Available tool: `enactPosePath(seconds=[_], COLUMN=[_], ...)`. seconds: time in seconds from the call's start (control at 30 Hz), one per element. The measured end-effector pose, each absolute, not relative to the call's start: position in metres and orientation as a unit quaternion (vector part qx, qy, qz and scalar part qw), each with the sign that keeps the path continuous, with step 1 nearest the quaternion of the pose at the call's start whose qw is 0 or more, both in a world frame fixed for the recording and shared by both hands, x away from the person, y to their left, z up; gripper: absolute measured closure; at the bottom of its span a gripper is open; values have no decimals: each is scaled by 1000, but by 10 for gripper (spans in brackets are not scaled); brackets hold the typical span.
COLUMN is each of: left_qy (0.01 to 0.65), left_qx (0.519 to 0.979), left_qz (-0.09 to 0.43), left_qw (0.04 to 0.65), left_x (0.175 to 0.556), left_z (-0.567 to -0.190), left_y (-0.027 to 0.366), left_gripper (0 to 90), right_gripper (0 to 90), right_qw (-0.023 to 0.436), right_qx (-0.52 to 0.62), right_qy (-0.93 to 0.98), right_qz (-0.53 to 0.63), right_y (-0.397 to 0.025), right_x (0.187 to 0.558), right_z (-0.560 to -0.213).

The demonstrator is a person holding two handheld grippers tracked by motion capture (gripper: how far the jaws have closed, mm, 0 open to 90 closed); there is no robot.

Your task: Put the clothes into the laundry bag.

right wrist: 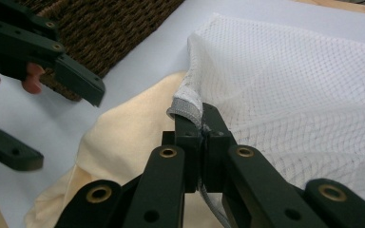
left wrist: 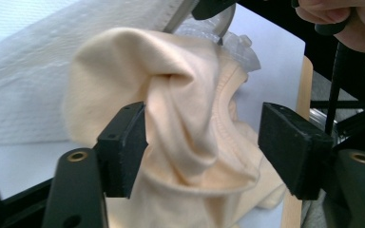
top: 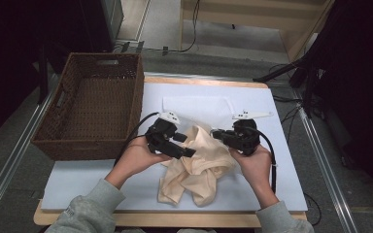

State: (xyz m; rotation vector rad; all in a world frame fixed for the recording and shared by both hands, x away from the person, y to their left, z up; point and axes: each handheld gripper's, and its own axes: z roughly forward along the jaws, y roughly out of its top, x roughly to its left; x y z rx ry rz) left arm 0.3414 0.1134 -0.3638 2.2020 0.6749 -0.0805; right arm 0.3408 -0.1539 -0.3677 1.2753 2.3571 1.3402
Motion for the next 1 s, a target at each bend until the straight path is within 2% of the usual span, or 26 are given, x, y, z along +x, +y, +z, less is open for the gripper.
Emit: enactPosePath(seconds=[0.17, 0.3, 0.4, 0.57, 0.7, 1.0], left_qy=[294, 318, 341, 346, 337, 306], left_qx=[868, 859, 851, 858, 855, 865], left_qz=[-15, -6, -20, -18, -31, -22], left_qw=[400, 400, 398, 378, 394, 396], left_x=[337, 338, 340, 338, 336, 332], left_z=[-374, -389, -400, -419, -420, -416], left_y=[133, 144, 147, 138, 124, 81], left_gripper=[583, 729, 819, 858, 878, 885], right_gripper=[887, 887, 887, 887, 887, 887], right_qw=[74, 73, 74, 72, 72, 75], right_qx=[421, 420, 416, 413, 411, 418], right_qy=[787, 786, 788, 789, 790, 792], right_qz=[445, 448, 449, 450, 449, 438], right_y=[-152, -151, -149, -147, -145, -148], right_x=[343, 344, 345, 348, 350, 353], right_z=[-367, -365, -364, -364, -364, -368])
